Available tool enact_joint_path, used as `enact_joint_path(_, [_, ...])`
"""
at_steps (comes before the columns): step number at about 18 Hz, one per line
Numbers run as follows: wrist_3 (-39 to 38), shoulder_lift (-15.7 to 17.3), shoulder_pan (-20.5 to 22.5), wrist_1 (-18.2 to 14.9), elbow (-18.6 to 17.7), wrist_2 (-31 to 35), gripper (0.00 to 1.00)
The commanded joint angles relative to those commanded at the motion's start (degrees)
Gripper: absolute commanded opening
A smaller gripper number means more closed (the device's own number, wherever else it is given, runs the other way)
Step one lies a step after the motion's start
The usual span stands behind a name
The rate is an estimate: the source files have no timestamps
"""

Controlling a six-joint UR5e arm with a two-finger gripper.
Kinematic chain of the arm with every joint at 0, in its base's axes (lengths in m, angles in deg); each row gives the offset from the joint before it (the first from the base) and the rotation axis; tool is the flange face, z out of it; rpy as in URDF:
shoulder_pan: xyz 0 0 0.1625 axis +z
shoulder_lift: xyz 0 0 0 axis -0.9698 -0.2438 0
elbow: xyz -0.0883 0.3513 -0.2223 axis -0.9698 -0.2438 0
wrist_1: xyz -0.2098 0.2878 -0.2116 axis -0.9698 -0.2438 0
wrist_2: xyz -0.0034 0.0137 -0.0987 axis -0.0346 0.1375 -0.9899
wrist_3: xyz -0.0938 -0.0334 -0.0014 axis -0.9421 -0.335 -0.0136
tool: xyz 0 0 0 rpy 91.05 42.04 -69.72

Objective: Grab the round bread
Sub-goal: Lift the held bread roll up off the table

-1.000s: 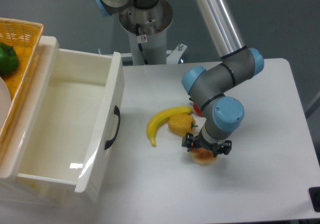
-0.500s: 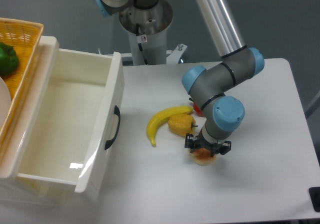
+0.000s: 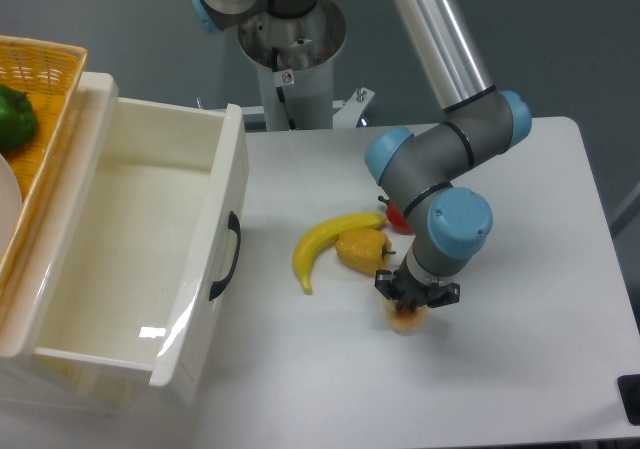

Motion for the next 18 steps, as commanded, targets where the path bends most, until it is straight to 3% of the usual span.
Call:
enact_joint_path(3, [0.4,1.8,0.0,-0.1,0.6,-0.2,0.0])
enact_joint_path(12, [14.4,8.3,-1.8,-0.6,-0.4,0.0,0.0])
enact_joint_path(18, [19.1,9.8,-3.3,-1.9,-0.7,0.3,0.0])
